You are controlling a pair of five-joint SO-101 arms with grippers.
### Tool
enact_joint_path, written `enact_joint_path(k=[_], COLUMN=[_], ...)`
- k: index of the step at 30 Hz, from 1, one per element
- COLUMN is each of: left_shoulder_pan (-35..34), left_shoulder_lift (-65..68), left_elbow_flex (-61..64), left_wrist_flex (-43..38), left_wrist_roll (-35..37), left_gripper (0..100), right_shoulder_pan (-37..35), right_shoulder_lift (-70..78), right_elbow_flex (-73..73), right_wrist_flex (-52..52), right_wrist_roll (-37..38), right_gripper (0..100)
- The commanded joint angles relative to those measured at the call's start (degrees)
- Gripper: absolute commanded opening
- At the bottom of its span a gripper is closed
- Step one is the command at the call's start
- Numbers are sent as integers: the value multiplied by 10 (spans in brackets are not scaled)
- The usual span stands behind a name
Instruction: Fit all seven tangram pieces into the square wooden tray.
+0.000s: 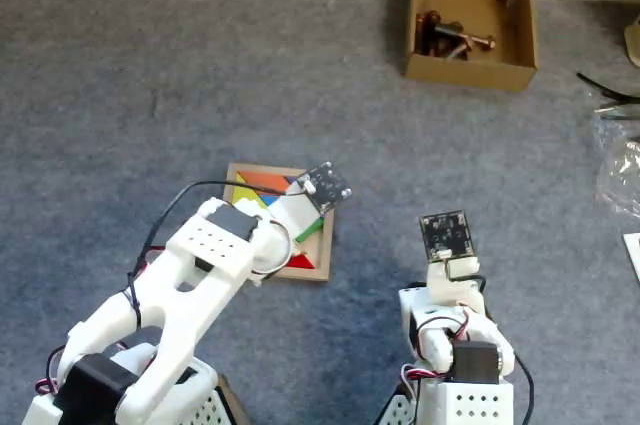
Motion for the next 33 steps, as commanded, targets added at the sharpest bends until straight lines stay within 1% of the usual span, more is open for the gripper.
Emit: enact_joint_path(k=[1,6,11,28,33], left_shoulder_pan=[9,13,40,40,40], left_shoulder_lift=[-21,-22,-22,-26,-26], left_elbow_flex=[-5,-7,-7,-8,-25], left_wrist_flex=[0,0,0,-17,-17], left_wrist_roll=[3,3,3,4,48], left_gripper=[10,10,10,10,10], right_shoulder_pan=[-7,-7,-7,-7,-7], right_shoulder_lift=[-3,-3,-3,-3,-3], right_elbow_flex=[57,57,57,57,57], right_wrist_flex=[-13,-13,-13,-13,-13], right_wrist_roll=[-4,-4,-4,-4,-4], right_gripper=[5,5,5,5,5])
